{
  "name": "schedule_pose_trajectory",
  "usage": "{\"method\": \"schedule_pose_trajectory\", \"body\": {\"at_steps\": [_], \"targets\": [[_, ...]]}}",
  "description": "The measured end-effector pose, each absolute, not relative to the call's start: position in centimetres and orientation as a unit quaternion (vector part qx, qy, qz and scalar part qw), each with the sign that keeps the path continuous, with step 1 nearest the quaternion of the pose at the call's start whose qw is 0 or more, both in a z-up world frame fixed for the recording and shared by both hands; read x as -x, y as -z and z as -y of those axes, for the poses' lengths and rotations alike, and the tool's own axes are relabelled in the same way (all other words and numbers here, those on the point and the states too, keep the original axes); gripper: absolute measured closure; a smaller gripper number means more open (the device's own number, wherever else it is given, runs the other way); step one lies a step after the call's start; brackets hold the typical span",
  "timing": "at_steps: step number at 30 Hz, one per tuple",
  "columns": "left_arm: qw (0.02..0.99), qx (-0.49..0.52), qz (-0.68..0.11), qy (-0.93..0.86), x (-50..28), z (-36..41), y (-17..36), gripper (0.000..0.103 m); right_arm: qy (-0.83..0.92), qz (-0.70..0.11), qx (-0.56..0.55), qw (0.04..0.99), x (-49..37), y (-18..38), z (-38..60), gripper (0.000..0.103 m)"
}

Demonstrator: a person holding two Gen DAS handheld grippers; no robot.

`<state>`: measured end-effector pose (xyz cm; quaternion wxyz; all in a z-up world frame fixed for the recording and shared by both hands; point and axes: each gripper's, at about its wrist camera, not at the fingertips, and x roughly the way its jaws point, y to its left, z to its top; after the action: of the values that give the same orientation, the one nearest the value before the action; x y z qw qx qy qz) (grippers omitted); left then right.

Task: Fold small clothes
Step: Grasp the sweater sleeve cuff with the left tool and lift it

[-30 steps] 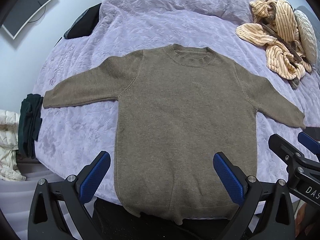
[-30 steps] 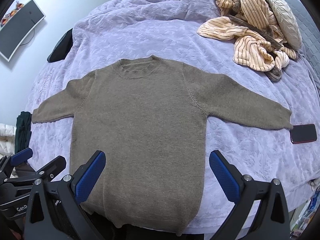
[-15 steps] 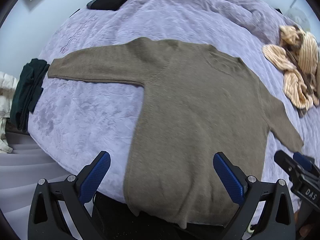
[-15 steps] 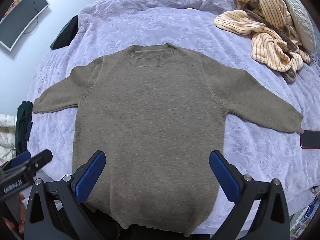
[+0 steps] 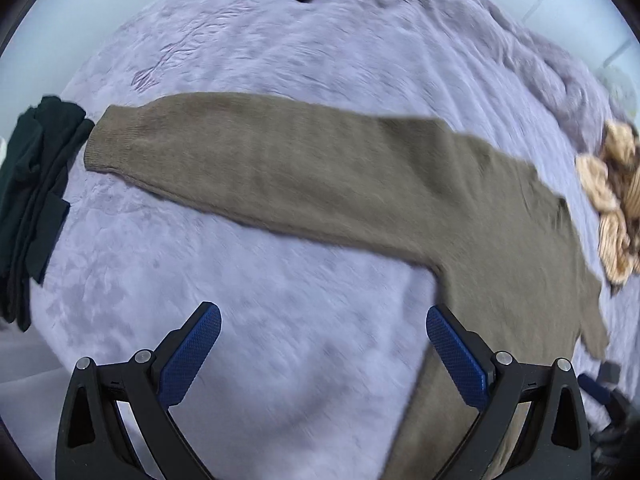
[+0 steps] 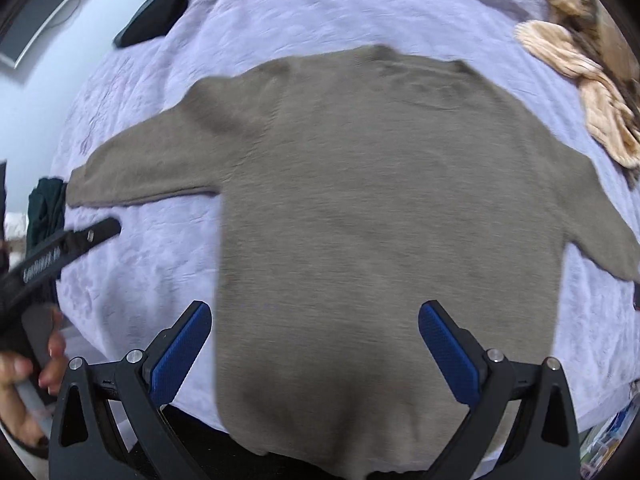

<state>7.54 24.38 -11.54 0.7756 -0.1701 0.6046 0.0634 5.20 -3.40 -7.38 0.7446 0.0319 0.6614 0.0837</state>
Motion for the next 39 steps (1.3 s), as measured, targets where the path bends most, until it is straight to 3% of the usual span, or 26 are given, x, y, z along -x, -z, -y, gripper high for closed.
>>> {"method": "schedule_pose_trajectory", "body": {"at_steps": [9,16,21,27,31,34,36,38,39], "targets": [[0.778,0.376,-0.499,-0.073,-8.4,-40.2,16.0,0.000,-0.150,-0.682,-0.002,0.715,-7.0,10.2,-6.8,0.000],[0.753,0.461,-0.468,-0.040,-9.3,-43.8,21.3,0.000,-0.157,-0.691,0.027,0.706,-7.2,11.4,-9.6,0.000],[0.753,0.479,-0.450,-0.025,-10.5,-44.4,22.0,0.000,-0.145,-0.696,0.043,0.702,-7.4,12.1,-9.4,0.000],[0.785,0.462,-0.412,0.040,-12.2,-43.4,18.8,0.000,-0.139,-0.694,0.042,0.705,-8.0,11.9,-9.7,0.000],[0.774,0.440,-0.455,0.000,-13.8,-42.9,20.6,0.000,-0.141,-0.691,0.042,0.708,-8.6,12.0,-10.4,0.000],[0.767,0.437,-0.469,-0.029,-14.1,-42.9,21.4,0.018,-0.143,-0.687,0.045,0.711,-9.2,11.7,-10.7,0.000],[0.772,0.423,-0.472,-0.047,-14.0,-42.8,21.0,0.037,-0.142,-0.682,0.048,0.716,-9.7,11.3,-10.8,0.000],[0.778,0.410,-0.474,-0.054,-13.6,-42.8,20.7,0.070,-0.140,-0.676,0.052,0.722,-10.5,10.9,-10.7,0.000],[0.781,0.407,-0.471,-0.047,-13.7,-42.7,20.5,0.077,-0.138,-0.673,0.052,0.724,-10.7,10.7,-10.3,0.000]]}}
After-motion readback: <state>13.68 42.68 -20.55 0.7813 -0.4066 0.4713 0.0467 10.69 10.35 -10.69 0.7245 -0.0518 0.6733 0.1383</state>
